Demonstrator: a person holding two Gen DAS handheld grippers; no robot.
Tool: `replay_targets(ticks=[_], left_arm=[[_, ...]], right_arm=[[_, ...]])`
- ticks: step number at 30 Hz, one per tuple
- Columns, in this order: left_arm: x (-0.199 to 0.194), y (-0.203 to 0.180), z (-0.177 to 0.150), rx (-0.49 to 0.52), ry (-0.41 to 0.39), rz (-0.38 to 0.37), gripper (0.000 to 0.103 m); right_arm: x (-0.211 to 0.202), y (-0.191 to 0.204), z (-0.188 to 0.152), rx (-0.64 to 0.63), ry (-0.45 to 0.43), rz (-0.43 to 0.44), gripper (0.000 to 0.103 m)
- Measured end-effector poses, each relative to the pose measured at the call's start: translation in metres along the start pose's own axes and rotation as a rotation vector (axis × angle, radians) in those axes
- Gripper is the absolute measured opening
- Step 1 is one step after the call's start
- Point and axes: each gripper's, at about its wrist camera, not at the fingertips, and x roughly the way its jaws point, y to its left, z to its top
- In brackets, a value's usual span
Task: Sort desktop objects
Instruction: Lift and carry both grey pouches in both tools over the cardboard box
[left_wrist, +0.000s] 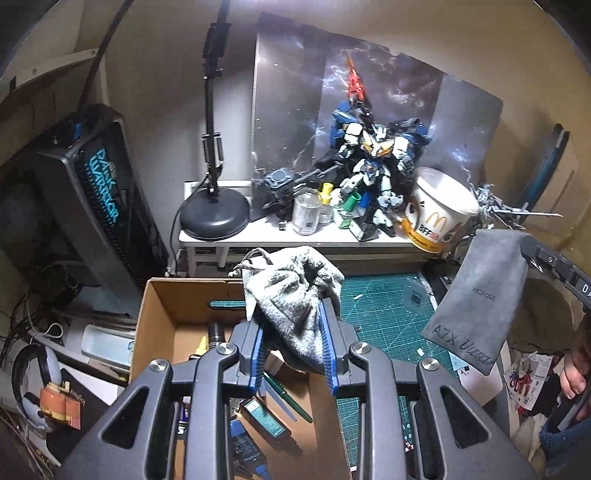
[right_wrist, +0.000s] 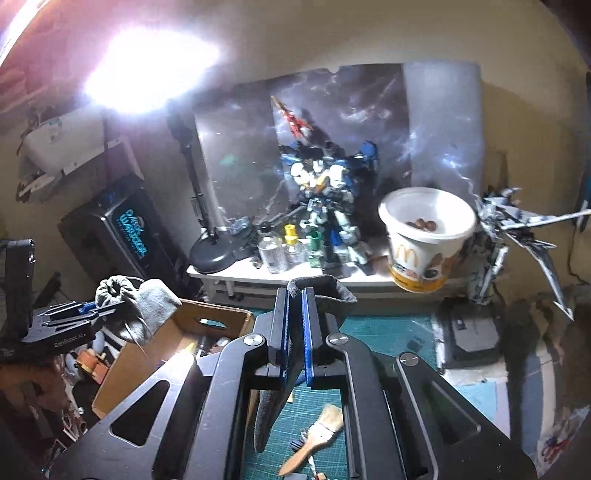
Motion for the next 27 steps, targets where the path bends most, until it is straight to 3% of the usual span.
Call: replay_targets(ticks=[10,19,27], left_arm=[[-0.018,0.025,0.005,-0.029,-0.023,0.066,0.026],[-0.010,0.086,0.014,-0.041,-0.009,0.009,0.026],[0.020,0.133,0.007,-0.019,0.097,-0.034,0.026]], right_arm=[[0.025,0.019,0.013,-0.050,0.001,0.108,0.007],[0.045,0.075,0.022,-0.073,0.011,0.085,0.007],[0.085,0.131,0.009,-0.064,0.090,0.087,0.007]])
